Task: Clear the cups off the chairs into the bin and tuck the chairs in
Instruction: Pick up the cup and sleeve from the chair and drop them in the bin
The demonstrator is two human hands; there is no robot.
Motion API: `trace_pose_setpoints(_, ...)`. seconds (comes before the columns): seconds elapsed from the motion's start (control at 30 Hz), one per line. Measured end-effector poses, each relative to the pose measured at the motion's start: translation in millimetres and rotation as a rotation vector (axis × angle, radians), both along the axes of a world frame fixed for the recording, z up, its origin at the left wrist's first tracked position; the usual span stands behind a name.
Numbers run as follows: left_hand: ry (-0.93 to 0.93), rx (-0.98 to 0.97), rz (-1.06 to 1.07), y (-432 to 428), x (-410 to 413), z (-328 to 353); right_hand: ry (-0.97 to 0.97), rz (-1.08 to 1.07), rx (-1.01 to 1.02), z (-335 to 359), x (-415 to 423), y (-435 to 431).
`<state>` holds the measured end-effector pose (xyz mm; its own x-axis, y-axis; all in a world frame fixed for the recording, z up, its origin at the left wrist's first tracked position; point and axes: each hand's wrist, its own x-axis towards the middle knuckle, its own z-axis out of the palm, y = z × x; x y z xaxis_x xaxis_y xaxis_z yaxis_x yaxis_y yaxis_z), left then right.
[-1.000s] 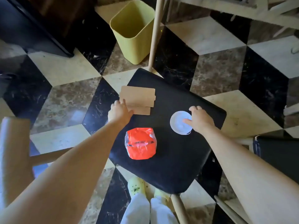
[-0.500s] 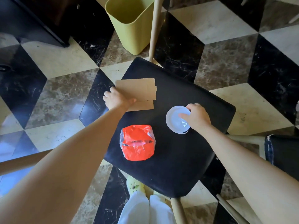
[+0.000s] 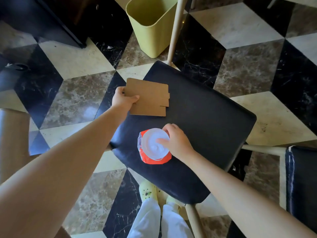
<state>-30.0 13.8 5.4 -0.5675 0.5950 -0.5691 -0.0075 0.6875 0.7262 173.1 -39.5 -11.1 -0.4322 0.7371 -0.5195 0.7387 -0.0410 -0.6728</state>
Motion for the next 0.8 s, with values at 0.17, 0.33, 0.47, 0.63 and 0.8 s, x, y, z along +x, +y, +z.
trace_pose_setpoints(0.17,-0.236,-0.068,-0.09,-10.0,-26.1,32.4,-0.118,0.019,0.112,0.8,2.4,-12.5)
trace_pose_setpoints(0.33,-0.422,-0.273,-0.36,-35.4,-24.7,49.7,0.046,-0.344,-0.013,2.6,21.2,-13.6)
trace_pose_setpoints(0.47,-0.448,-0.373,-0.351,-63.2,-4.7,47.3,0.131,-0.591,-0.278,6.6,32.8,-13.0)
trace_pose_setpoints(0.63,-0.447,-0.384,-0.113,-101.4,18.8,26.6,0.127,-0.422,-0.353,12.7,33.3,-15.8)
trace_pose_setpoints(0.8,-0.159,-0.459,-0.064,-120.7,40.4,-13.4,-0.079,-0.212,-0.27,-6.0,22.9,-25.0)
